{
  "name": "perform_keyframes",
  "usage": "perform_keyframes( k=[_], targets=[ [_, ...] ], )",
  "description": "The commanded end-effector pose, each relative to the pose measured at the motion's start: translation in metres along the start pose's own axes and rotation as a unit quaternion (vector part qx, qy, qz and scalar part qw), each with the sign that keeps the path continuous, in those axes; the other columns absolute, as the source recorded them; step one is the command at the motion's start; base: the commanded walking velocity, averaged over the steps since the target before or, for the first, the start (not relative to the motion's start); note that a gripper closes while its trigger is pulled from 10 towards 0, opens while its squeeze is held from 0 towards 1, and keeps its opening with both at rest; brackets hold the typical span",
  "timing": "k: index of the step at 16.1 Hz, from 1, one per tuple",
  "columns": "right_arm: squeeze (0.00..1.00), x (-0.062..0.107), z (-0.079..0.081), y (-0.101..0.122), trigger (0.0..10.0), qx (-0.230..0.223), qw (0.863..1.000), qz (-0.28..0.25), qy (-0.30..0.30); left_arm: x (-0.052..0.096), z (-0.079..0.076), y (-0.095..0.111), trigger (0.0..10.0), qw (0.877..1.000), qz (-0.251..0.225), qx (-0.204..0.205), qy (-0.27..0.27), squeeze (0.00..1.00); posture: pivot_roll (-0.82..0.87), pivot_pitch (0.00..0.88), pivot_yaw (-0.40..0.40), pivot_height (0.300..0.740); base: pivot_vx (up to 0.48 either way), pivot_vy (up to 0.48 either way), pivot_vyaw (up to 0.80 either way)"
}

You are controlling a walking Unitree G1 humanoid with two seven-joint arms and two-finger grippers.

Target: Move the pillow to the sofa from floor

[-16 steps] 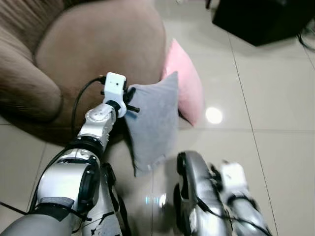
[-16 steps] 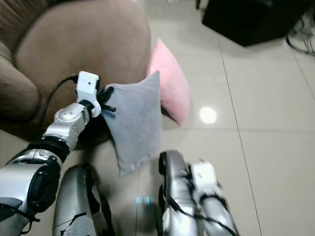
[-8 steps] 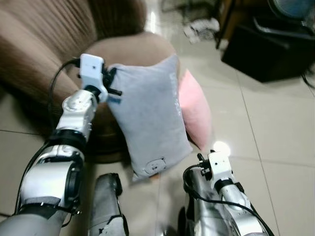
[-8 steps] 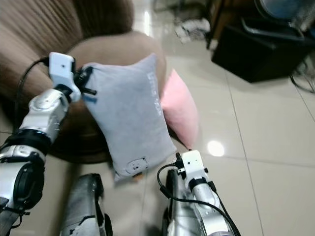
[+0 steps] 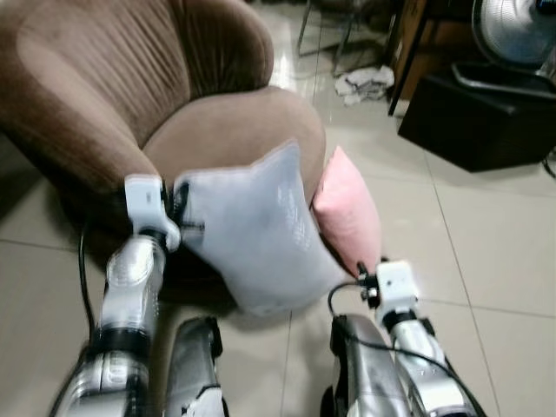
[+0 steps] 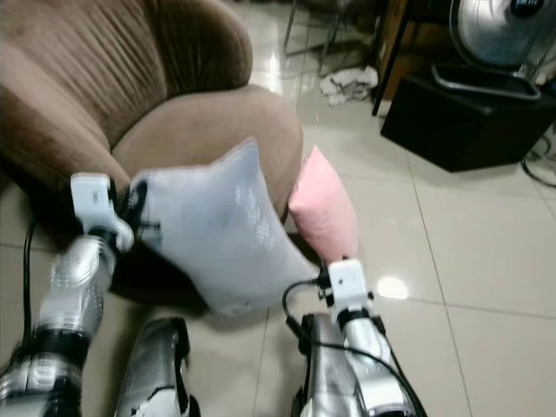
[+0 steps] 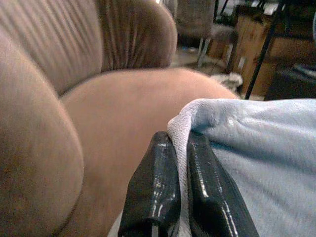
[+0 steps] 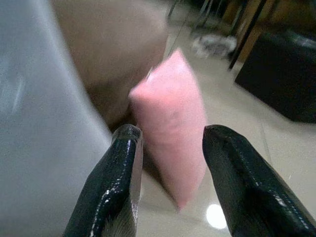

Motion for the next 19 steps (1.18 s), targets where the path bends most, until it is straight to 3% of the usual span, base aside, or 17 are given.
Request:
perform_keyframes(
  k=[1,3,4,6,7,8,13,15,17,19],
  targets=[
    [0.00,-0.006,-0.015,0.022,10.0,-0.012,0.999,-0.040,-0.020,-0.001,0.000,0.005,0.0,1.000,-0.002,-0.024,0.010,0.00,0.08,0.000,-0.024,0.539,0.000,0.000,0.00],
    [0.00,-0.010,-0.023,0.035,10.0,-0.024,0.998,-0.054,-0.032,-0.003,-0.010,0.004,0.0,1.000,-0.001,-0.009,0.000,0.00,0.08,0.000,-0.029,0.559,0.000,0.000,0.00],
    [0.00,-0.009,-0.026,0.040,10.0,-0.035,0.997,-0.063,-0.038,0.005,-0.018,-0.006,0.0,1.000,0.011,0.005,-0.012,0.00,0.08,0.000,-0.028,0.569,0.000,0.000,0.00],
    [0.00,0.004,-0.025,0.029,10.0,-0.040,0.997,-0.049,-0.033,0.052,-0.025,-0.059,0.0,0.995,0.093,0.025,-0.025,0.00,0.06,0.000,-0.025,0.589,0.000,0.000,0.00],
    [0.00,0.016,-0.019,0.020,10.0,-0.044,0.998,-0.035,-0.016,0.080,-0.020,-0.078,0.0,0.991,0.134,0.018,-0.023,0.00,0.06,0.000,-0.025,0.599,0.000,0.000,0.00],
    [0.00,0.024,-0.013,0.016,10.0,-0.047,0.998,-0.029,-0.005,0.090,-0.017,-0.083,0.0,0.988,0.152,0.007,-0.018,0.00,0.07,0.000,-0.026,0.609,0.000,0.000,0.00],
    [0.00,0.024,-0.007,0.025,10.0,-0.054,0.998,-0.033,0.002,0.082,-0.037,-0.069,0.0,0.992,0.123,0.010,-0.021,0.00,0.06,0.000,-0.022,0.654,0.000,0.000,0.00],
    [0.00,0.027,-0.005,0.021,10.0,-0.055,0.998,-0.026,0.000,0.067,-0.034,-0.059,0.0,0.993,0.114,0.018,-0.025,0.00,0.06,0.000,-0.021,0.674,0.000,0.000,0.00],
    [0.00,0.031,-0.004,0.023,10.0,-0.058,0.998,-0.026,0.002,0.069,-0.031,-0.055,0.0,0.992,0.118,0.002,-0.036,0.00,0.06,0.000,-0.024,0.694,0.000,0.000,0.00],
    [0.00,0.028,-0.010,0.028,10.0,-0.059,0.998,-0.036,-0.011,0.059,-0.032,-0.037,0.0,0.996,0.081,-0.004,-0.038,0.00,0.06,0.000,-0.028,0.714,0.000,0.000,0.00]
  ],
)
Point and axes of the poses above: a point about 5 cm out from each wrist's last joint towards the gripper, its own x axis pointing back from the gripper into the wrist, its own y axis along the axis of the wrist's last joint, z = x × y, the point moved 5 cm from there along -x, pointing out of the wrist towards the gripper, and after that the axes turned 13 degrees about x, right-handed, at the moved point
